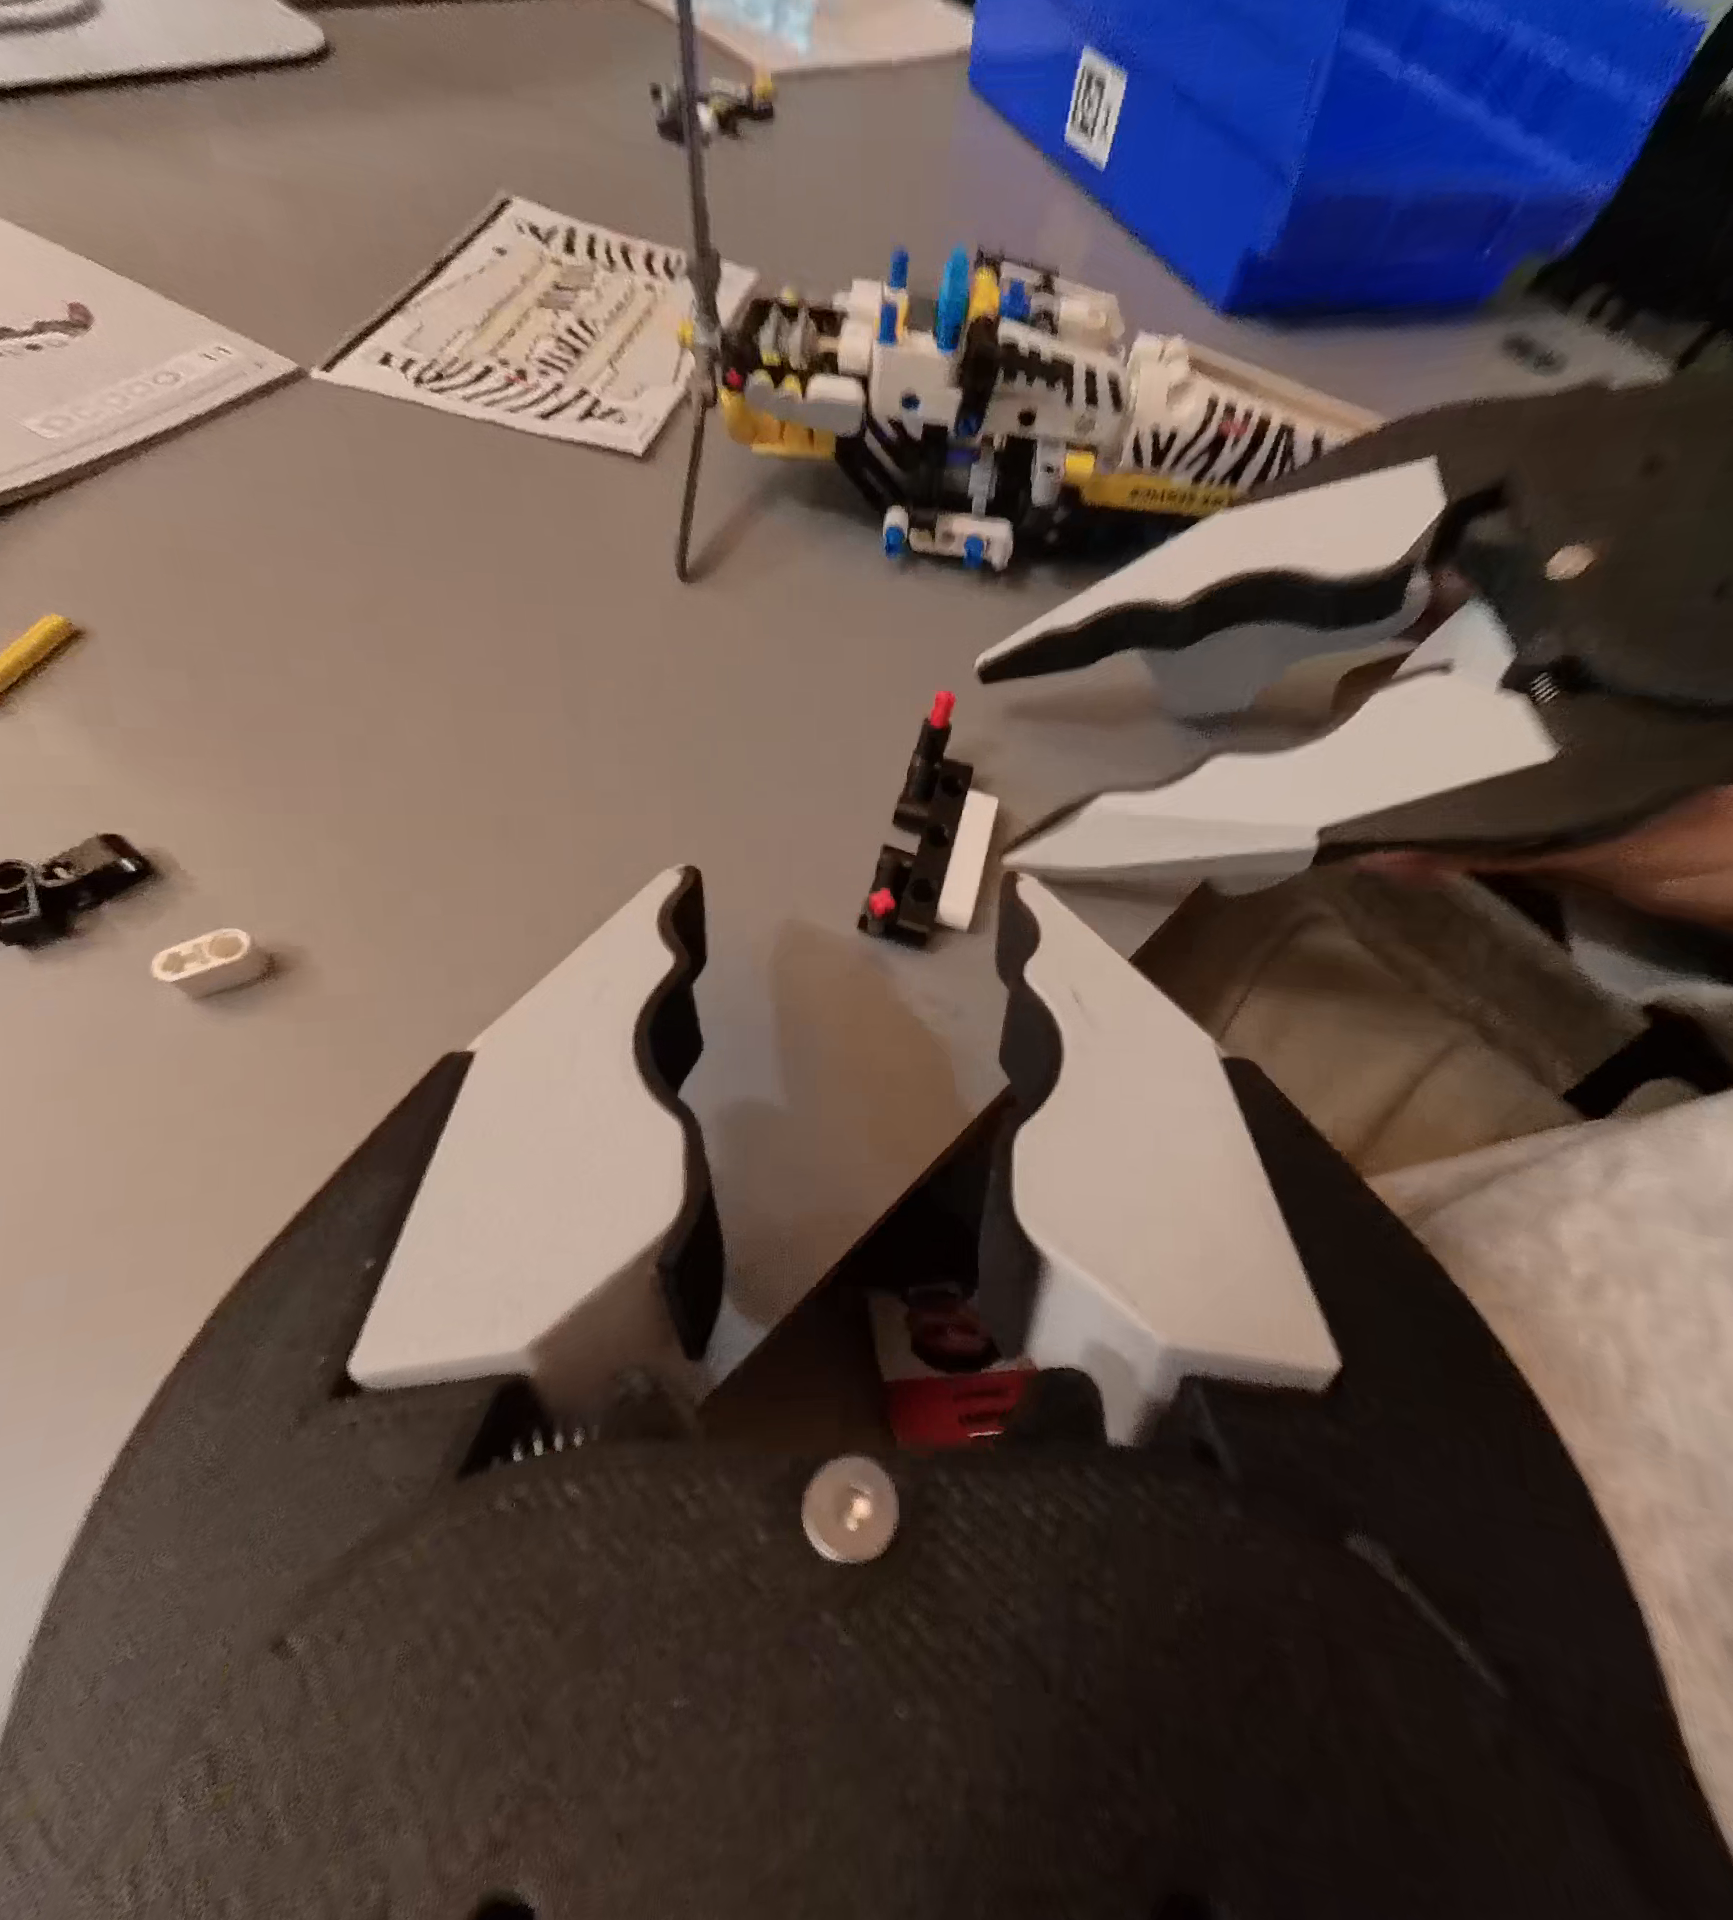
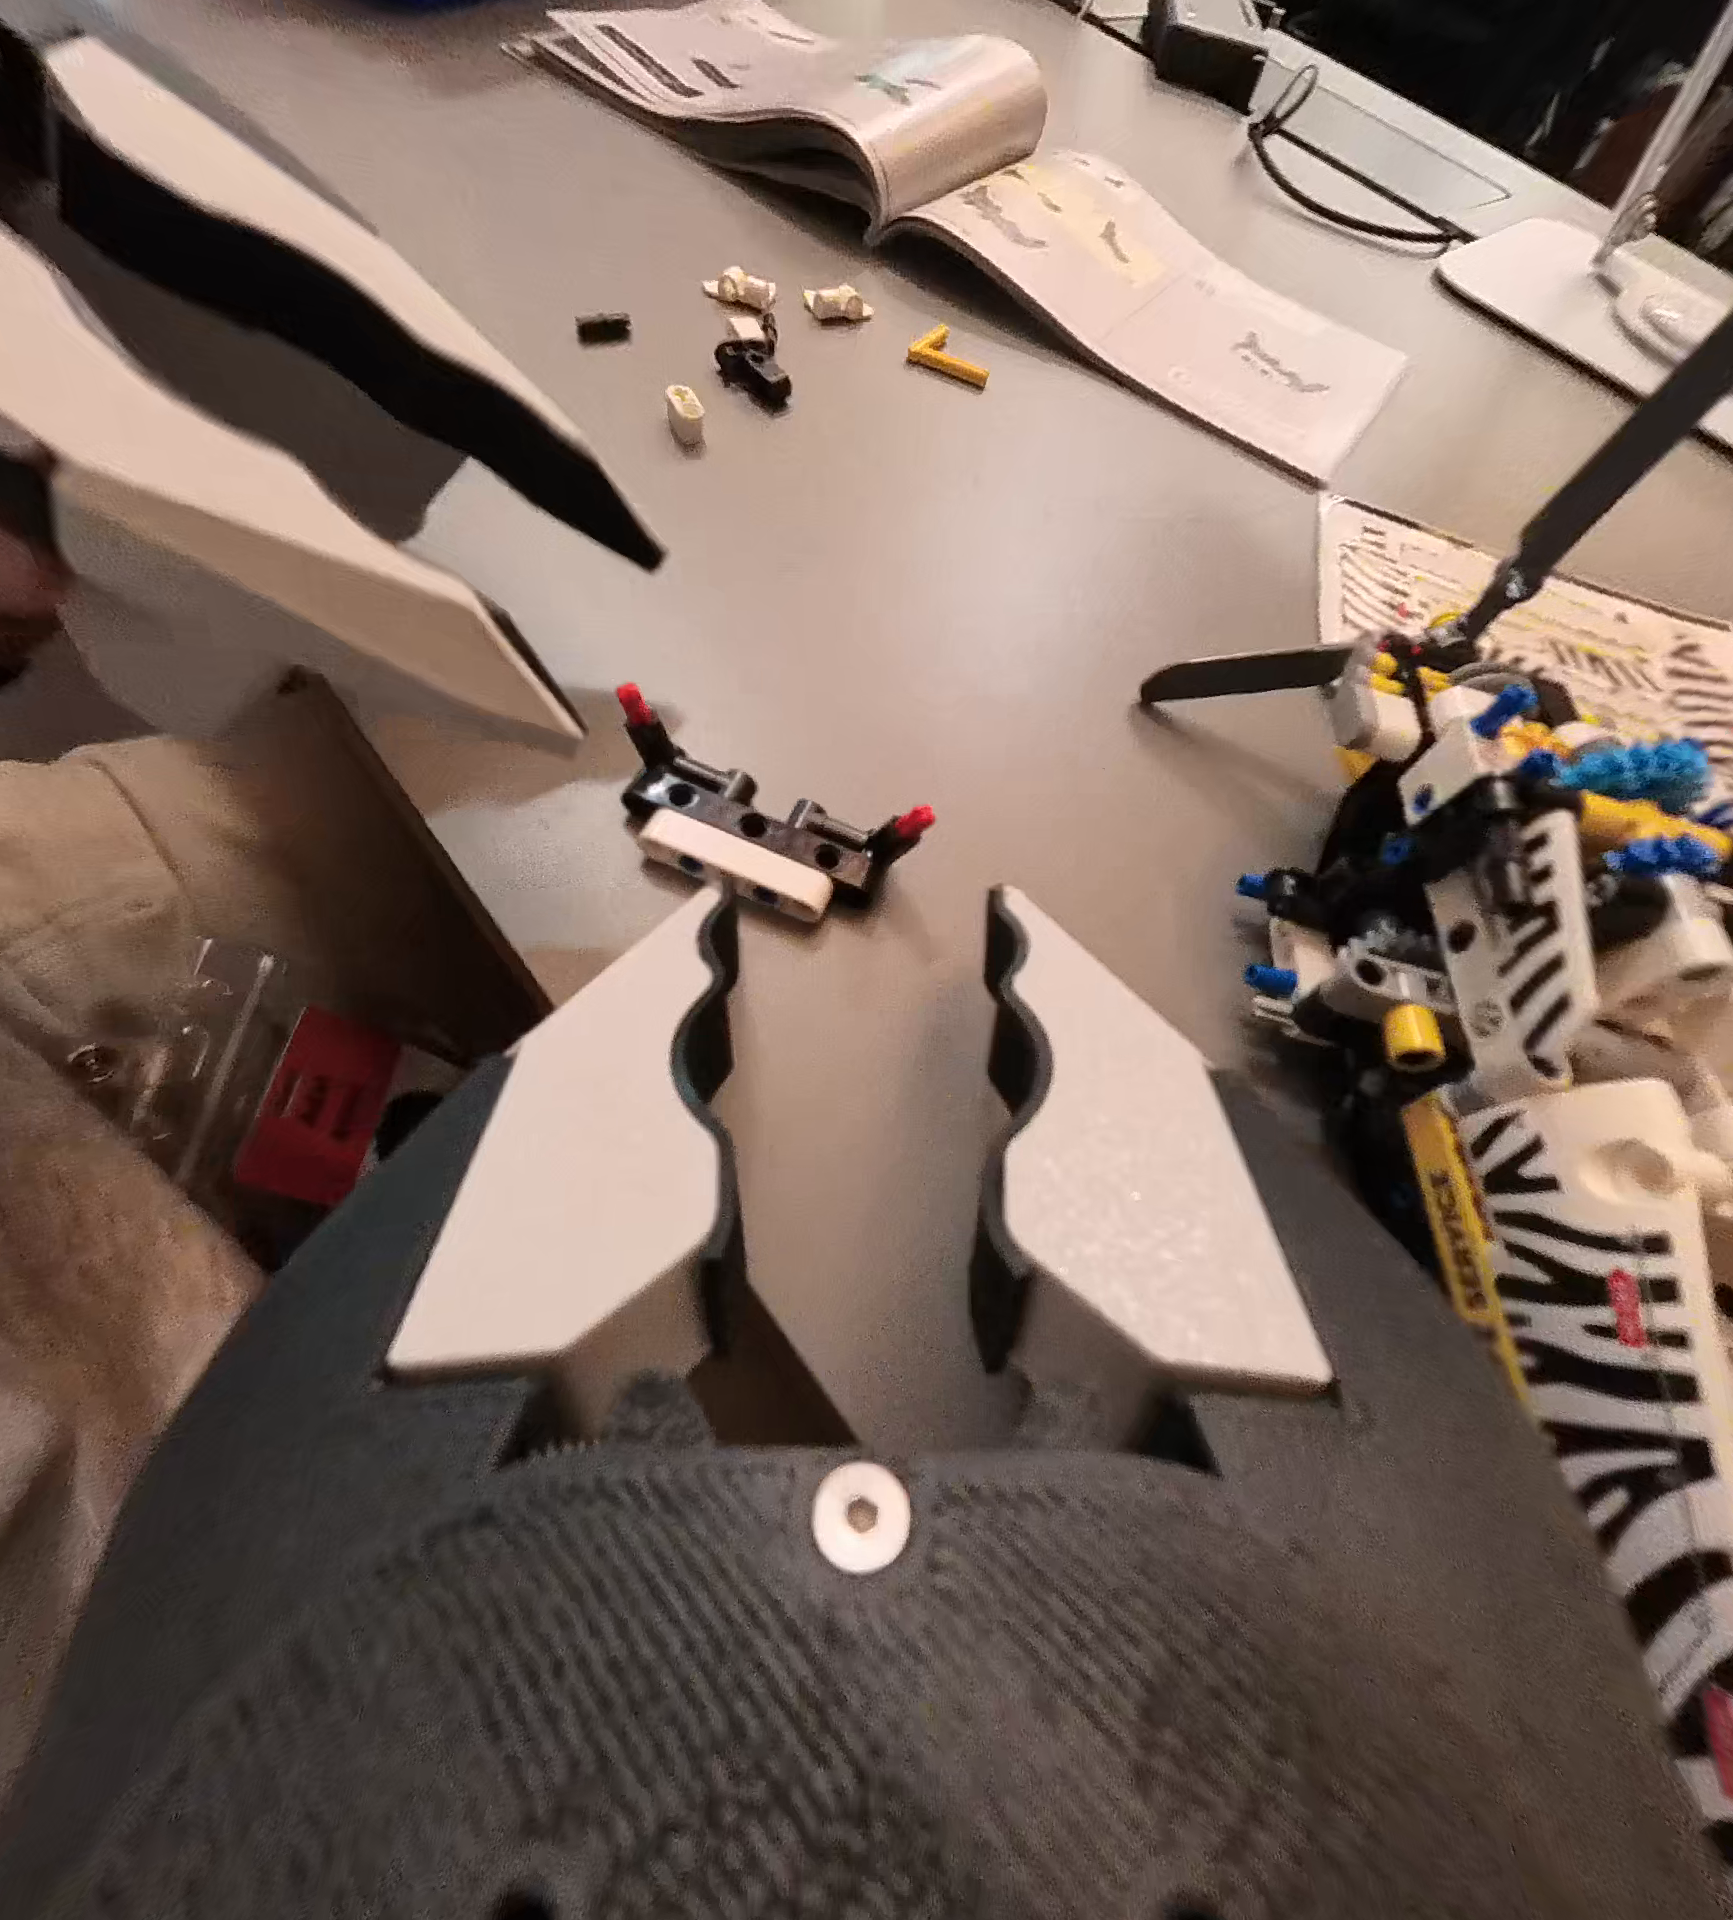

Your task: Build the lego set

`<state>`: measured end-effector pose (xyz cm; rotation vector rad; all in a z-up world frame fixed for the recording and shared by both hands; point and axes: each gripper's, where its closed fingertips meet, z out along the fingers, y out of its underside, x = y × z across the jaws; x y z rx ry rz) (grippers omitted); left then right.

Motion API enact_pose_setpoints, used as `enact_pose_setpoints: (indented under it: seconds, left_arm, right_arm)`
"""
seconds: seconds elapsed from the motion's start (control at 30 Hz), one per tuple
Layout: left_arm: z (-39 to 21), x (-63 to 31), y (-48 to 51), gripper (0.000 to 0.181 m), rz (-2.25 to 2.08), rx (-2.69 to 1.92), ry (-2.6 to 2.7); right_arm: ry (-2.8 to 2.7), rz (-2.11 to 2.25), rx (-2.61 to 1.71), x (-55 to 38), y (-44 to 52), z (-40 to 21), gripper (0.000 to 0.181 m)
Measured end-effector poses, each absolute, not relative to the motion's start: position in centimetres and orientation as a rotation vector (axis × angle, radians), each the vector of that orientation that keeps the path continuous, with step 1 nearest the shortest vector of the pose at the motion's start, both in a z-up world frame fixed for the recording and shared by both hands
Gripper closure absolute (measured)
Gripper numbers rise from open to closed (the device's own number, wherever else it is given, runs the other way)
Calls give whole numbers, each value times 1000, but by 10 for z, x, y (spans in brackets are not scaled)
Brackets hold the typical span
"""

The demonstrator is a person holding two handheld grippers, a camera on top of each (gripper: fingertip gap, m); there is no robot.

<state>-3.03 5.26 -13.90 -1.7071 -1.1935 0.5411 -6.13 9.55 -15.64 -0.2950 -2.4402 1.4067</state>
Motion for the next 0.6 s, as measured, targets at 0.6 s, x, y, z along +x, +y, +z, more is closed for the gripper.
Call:
enact_pose_setpoints:
  seconds: [0.6]
  left_arm:
    - [-76, -38, 12, 181, 811, -1441, -1233]
  right_arm:
    - [-2200, 1625, -364, -74, 94, -117, 137]
